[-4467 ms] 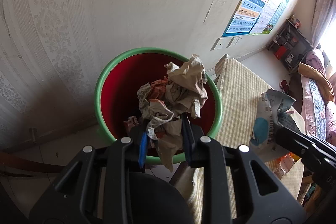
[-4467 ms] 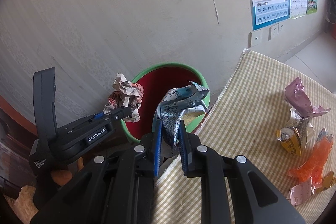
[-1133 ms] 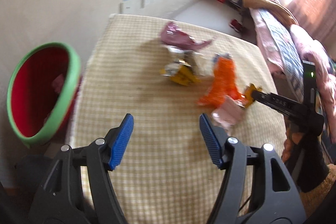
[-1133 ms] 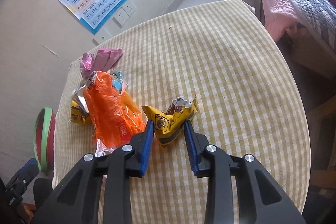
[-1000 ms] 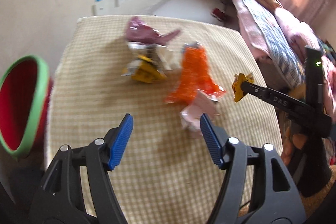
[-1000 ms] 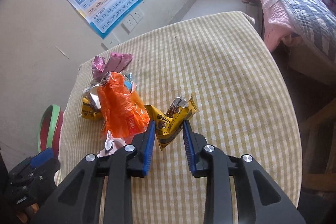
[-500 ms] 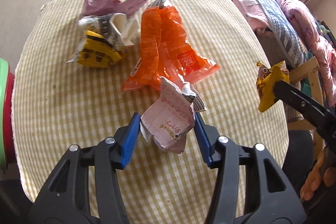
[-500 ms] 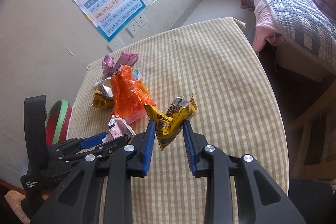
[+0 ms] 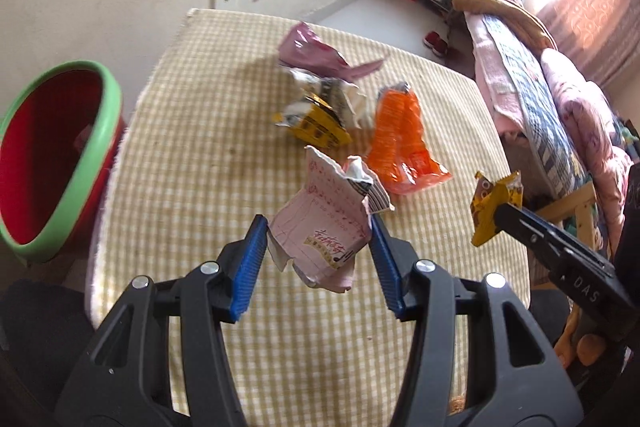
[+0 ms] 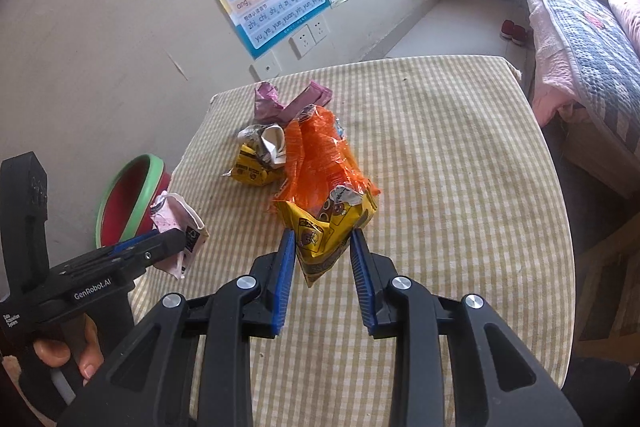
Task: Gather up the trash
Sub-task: 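Carry the pink paper and yellow wrapper over the red bin with both tools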
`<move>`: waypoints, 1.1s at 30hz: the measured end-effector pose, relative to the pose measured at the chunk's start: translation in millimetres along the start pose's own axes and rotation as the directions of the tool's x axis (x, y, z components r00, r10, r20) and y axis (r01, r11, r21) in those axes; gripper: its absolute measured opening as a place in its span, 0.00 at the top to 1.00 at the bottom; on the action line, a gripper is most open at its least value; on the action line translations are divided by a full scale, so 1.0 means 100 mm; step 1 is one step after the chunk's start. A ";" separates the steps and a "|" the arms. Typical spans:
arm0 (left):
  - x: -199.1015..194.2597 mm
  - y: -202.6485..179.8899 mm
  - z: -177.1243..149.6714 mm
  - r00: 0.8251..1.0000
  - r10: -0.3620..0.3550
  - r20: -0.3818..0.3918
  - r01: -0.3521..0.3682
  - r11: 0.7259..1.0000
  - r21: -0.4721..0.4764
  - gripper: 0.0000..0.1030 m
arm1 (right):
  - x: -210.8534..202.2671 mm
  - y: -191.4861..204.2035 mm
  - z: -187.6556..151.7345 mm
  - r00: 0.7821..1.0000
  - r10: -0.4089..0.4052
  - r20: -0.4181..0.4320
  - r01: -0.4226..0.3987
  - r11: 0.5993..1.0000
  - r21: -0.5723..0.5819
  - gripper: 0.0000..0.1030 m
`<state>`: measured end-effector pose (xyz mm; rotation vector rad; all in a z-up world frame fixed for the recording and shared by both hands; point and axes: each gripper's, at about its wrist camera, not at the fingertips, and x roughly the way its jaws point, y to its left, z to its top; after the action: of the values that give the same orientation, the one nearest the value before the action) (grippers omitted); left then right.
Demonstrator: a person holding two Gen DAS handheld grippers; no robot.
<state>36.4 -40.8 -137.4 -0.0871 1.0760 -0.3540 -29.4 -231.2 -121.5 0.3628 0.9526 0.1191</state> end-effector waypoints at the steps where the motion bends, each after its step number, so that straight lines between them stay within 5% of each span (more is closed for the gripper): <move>1: -0.04 0.05 0.01 1.000 0.010 0.012 -0.010 1.000 -0.008 0.52 | 0.00 0.04 0.00 1.000 0.004 -0.002 -0.004 1.000 -0.009 0.72; 33: -0.52 0.75 0.05 0.981 0.137 0.140 -0.118 0.983 -0.140 0.52 | 0.16 1.00 0.04 0.993 0.105 -0.049 -0.113 0.973 -0.201 0.71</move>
<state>37.0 45.9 -109.3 -0.1581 0.9508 -0.1581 -11.1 -134.5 -96.5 0.2244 0.9488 0.3224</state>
